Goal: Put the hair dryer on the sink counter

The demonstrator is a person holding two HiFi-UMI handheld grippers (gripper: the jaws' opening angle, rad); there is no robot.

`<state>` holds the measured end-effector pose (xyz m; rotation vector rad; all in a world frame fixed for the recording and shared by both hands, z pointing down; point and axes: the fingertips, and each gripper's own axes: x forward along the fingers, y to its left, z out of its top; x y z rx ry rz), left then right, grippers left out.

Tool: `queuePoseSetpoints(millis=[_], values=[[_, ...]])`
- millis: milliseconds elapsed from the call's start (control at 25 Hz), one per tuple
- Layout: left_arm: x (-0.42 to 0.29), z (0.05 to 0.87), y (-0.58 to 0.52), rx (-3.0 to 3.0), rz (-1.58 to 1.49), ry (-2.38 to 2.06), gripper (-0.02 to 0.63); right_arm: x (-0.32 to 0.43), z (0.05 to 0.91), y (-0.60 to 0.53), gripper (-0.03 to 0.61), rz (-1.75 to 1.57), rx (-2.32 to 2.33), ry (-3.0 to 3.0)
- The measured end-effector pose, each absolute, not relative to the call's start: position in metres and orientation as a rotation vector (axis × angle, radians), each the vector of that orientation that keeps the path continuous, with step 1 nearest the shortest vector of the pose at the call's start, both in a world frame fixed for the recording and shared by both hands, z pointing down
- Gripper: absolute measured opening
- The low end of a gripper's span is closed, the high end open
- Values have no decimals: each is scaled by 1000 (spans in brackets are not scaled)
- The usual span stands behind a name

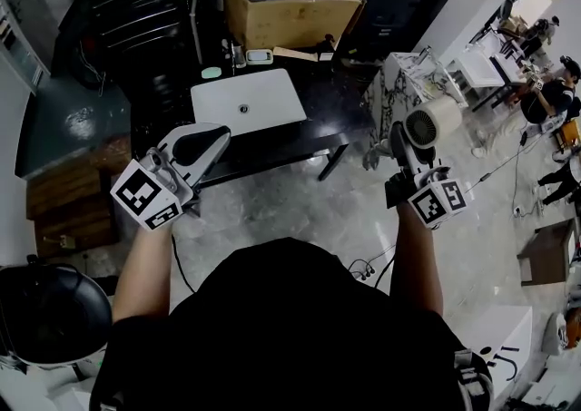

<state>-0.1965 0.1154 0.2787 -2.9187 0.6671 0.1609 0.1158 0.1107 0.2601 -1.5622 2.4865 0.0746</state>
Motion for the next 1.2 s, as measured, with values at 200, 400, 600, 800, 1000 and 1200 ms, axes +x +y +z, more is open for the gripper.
queuePoseSetpoints(millis=[200, 400, 600, 800, 1000, 1200], values=[[-197, 281, 110, -2936, 151, 676, 15, 124, 264, 109, 204, 50, -1574, 2475], [-192, 286, 89, -2955, 149, 689, 15, 136, 271, 88, 204, 17, -1571, 2472], [-180, 295, 64, -2967, 119, 724, 15, 155, 288, 52, 204, -41, -1551, 2477], [-168, 301, 20, -2973, 83, 785, 15, 177, 297, -2, 204, -67, -1557, 2474], [-144, 301, -26, -2987, 70, 807, 15, 199, 301, -57, 204, -67, -1547, 2506], [-120, 300, -67, -2994, 49, 822, 15, 222, 300, -108, 204, -104, -1534, 2500]])
